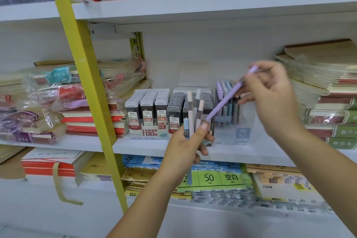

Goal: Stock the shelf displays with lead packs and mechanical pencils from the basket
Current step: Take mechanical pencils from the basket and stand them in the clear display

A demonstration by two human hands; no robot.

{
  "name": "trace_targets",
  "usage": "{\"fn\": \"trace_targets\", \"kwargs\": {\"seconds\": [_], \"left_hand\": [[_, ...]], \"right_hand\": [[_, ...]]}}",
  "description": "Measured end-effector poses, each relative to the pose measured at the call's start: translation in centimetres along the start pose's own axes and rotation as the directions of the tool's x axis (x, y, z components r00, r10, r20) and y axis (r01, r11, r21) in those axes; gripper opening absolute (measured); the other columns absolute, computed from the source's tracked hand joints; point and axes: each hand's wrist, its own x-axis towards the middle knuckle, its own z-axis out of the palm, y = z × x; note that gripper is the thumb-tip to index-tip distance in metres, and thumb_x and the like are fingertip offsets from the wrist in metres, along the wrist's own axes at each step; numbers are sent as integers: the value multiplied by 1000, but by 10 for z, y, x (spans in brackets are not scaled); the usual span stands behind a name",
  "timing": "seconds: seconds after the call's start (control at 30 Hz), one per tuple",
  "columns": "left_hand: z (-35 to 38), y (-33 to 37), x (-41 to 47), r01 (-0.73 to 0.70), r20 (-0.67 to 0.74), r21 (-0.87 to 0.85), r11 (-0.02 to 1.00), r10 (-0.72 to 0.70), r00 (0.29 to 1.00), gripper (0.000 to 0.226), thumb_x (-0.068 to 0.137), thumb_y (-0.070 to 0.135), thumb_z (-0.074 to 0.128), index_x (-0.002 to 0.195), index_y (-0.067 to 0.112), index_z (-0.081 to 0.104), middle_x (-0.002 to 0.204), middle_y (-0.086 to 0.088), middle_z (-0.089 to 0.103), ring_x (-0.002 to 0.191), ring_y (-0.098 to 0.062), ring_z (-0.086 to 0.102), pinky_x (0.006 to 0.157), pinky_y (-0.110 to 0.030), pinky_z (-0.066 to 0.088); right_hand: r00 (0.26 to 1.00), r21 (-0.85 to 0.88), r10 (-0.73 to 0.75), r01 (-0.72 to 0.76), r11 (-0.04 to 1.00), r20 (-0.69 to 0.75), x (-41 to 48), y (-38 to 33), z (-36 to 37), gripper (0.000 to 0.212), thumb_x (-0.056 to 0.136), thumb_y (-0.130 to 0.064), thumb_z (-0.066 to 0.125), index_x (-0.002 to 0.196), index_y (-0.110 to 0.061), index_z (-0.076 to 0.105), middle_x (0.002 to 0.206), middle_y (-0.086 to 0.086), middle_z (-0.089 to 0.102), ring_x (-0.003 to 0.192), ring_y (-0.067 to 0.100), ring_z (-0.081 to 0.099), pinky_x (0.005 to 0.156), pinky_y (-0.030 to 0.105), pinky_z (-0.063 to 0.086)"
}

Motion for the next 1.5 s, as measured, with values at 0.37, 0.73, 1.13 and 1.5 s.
{"fn": "trace_targets", "kwargs": {"seconds": [0.37, 0.73, 1.13, 1.5], "left_hand": [[-5, -1, -1, 13, -24, 0, 1000, -13, 1000, 19, 94, 44, 64, 82, 31, 58, 57, 11, 48, 44, -8, 37, 42, -20, 34], [-9, -2, -3, 54, -49, -7, 999, -54, 997, 22, 97, 40, 62, 87, 21, 55, 51, 12, 48, 43, -7, 37, 41, -19, 33], [-7, -3, -3, 33, -22, -2, 999, -33, 999, 28, 95, 39, 65, 105, 13, 65, 63, 7, 66, 45, -6, 45, 44, -18, 39], [-2, -2, -3, 5, 14, -21, 1000, -4, 1000, 11, 94, 39, 67, 95, 31, 74, 72, 4, 71, 48, -6, 48, 45, -18, 42]], "right_hand": [[961, -454, -95, 209, 866, 261, 6, 18, -7, 19, 97, -26, 52, 106, -42, 47, 95, -14, 66, 90, 7, 65, 78, 47, 56], [942, -518, 47, 141, 844, 333, 11, 28, -1, 12, 97, -30, 51, 107, -35, 46, 86, -8, 71, 82, 13, 67, 76, 47, 56], [939, -735, -79, 314, 602, 336, 6, 44, 4, 18, 87, -24, 68, 103, -26, 59, 89, -9, 49, 70, -3, 45, 59, 15, 32], [979, -461, 11, 85, 883, 201, -6, 23, 1, 10, 91, -28, 63, 101, -30, 65, 84, -10, 67, 72, 2, 60, 60, 8, 44]]}}
